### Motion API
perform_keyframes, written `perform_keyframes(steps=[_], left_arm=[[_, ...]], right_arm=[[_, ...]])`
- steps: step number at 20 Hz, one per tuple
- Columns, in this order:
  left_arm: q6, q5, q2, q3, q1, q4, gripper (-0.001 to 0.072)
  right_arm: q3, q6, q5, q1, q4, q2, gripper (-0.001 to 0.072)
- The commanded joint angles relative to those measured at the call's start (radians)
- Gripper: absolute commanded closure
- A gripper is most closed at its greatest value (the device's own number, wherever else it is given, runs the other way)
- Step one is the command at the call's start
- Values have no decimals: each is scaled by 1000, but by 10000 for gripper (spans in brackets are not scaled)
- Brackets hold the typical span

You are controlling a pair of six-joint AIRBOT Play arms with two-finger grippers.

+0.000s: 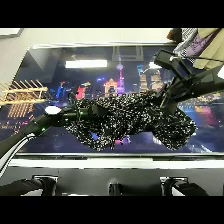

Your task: Fold the clothes and pants, and hang the long-sleeved shirts on hangers.

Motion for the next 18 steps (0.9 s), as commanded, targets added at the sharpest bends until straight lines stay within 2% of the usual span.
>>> perform_keyframes(steps=[1,3,6,7,8,11,15,18], left_arm=[[-15,-15,-30,13,-27,-5,104],[-15,-42,-44,15,-46,-5,118],[-5,-45,-48,16,-58,-5,502],[13,-45,-48,16,-55,-5,661],[24,-45,-48,16,-49,-5,687],[32,-56,-47,32,-17,-3,687],[29,-95,-45,122,25,93,687],[-36,-116,-45,180,41,217,688]], right_arm=[[0,3,0,0,0,1,697],[0,8,0,0,0,1,697],[0,10,6,0,0,1,697],[0,10,13,0,0,1,697],[0,12,24,0,-1,1,697],[0,54,55,0,-5,1,697],[0,66,66,0,-57,-2,697],[-2,84,49,0,-117,-11,697]])
